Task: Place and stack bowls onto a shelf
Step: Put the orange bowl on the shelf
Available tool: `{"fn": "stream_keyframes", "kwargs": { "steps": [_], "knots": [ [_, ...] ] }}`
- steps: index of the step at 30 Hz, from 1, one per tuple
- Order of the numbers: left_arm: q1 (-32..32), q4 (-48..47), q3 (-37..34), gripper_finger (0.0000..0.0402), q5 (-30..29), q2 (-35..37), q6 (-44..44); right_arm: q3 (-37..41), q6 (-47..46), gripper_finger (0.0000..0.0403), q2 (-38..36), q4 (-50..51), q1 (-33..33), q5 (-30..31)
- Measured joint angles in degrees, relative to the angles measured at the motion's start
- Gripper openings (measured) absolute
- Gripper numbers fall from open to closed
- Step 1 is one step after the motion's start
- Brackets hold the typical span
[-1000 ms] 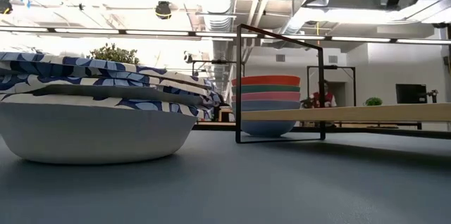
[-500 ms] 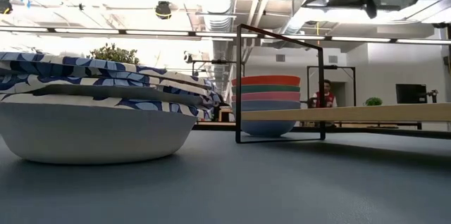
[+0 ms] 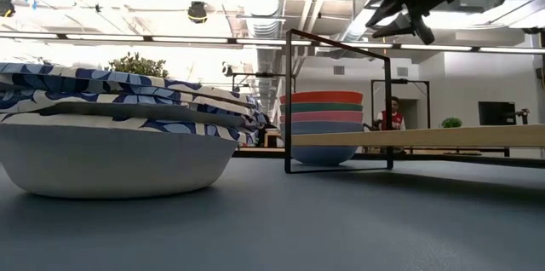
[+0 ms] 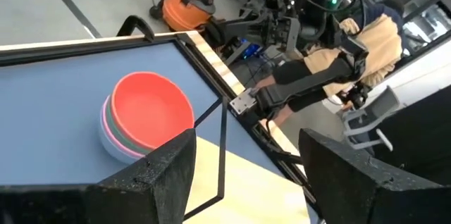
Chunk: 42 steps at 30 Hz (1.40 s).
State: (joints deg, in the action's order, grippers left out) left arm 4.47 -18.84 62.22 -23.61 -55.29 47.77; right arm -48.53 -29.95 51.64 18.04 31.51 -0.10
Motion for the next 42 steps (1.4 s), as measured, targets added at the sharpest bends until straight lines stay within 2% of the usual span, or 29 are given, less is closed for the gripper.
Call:
{"fn": "stream_keyframes", "kwargs": {
  "steps": [17,22,26,30,35,42],
  "knots": [
    [-0.2,-8.1,0.0,0.0235,-1.2,-0.2,0.8,-1.1,-3.0,0.0164,6.9,0.5,0.0,0.0],
    [-0.2,-7.9,0.0,0.0235,-1.9,-0.2,-1.1,-10.4,0.1,0.015,12.6,8.9,0.5,-0.3],
    [-0.1,-7.9,0.0,0.0235,-2.4,-0.2,-1.6,-18.9,8.0,0.0141,18.1,18.2,0.4,-0.7],
    [-0.1,-7.9,0.0,0.0235,-2.7,-0.2,-3.9,-23.5,17.9,0.014,23.3,24.0,-0.9,-1.3],
    [-0.1,-7.9,0.0,0.0235,-2.8,-0.2,-4.2,-24.0,19.2,0.016,28.7,26.3,-3.1,-1.3],
    [-0.1,-7.9,0.0,0.0235,-2.8,-0.2,-4.5,-24.0,14.0,0.0213,37.3,28.0,-3.5,1.1]
  ]
}}
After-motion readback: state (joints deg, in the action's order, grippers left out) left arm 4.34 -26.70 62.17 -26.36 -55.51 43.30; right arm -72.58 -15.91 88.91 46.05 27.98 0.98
